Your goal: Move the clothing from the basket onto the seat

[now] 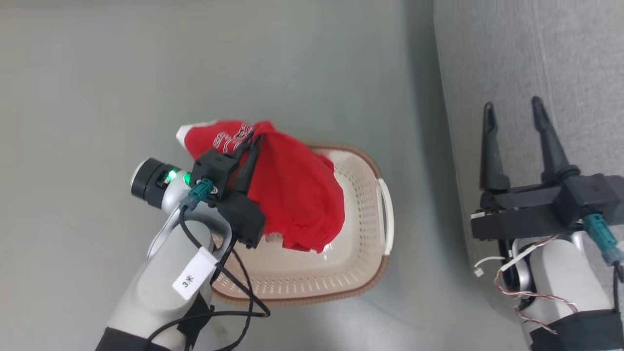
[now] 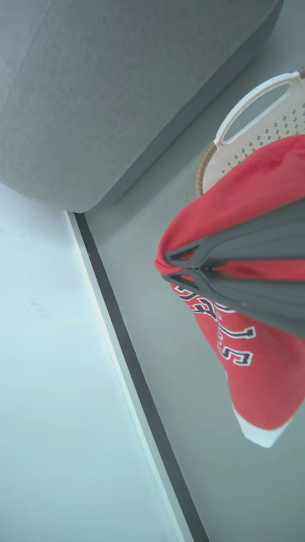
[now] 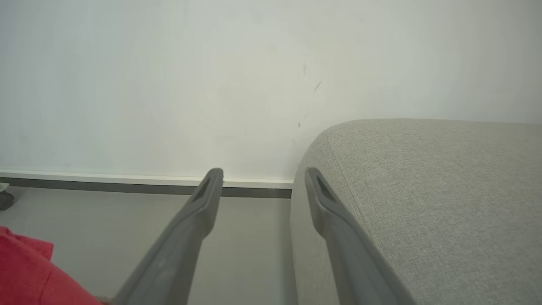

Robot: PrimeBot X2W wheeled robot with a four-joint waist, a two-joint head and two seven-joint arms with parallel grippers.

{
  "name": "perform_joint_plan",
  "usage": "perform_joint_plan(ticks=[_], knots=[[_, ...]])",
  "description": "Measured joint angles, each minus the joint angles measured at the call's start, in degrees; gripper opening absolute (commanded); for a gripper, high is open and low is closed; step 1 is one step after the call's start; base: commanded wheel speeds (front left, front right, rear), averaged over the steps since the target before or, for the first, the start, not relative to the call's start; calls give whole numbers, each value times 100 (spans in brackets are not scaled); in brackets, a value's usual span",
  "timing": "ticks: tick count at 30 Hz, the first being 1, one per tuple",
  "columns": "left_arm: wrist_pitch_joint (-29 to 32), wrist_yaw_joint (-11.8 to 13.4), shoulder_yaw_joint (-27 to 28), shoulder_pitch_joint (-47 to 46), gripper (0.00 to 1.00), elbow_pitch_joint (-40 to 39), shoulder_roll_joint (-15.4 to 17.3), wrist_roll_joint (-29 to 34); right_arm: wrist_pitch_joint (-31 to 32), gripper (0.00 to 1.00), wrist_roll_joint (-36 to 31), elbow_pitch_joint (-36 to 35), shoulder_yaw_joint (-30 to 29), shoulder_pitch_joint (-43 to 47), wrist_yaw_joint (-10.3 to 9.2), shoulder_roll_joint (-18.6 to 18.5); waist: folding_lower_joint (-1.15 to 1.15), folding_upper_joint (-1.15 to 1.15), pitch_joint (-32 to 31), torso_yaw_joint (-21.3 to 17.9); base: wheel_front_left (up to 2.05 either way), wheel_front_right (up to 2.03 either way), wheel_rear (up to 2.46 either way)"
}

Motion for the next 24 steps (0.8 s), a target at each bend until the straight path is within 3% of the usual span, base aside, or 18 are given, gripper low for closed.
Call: perform_joint_plan(ticks=[12,24], knots=[[-1,-35,46,30,0,-586,-12,-392,0,100,43,506,254,113,143,140,0,0,-995,230,0,0,0],[-1,-42,-12,89,0,-723,54,-633,0,100,57,946,560,387,431,186,0,0,-1896,193,0,0,0]])
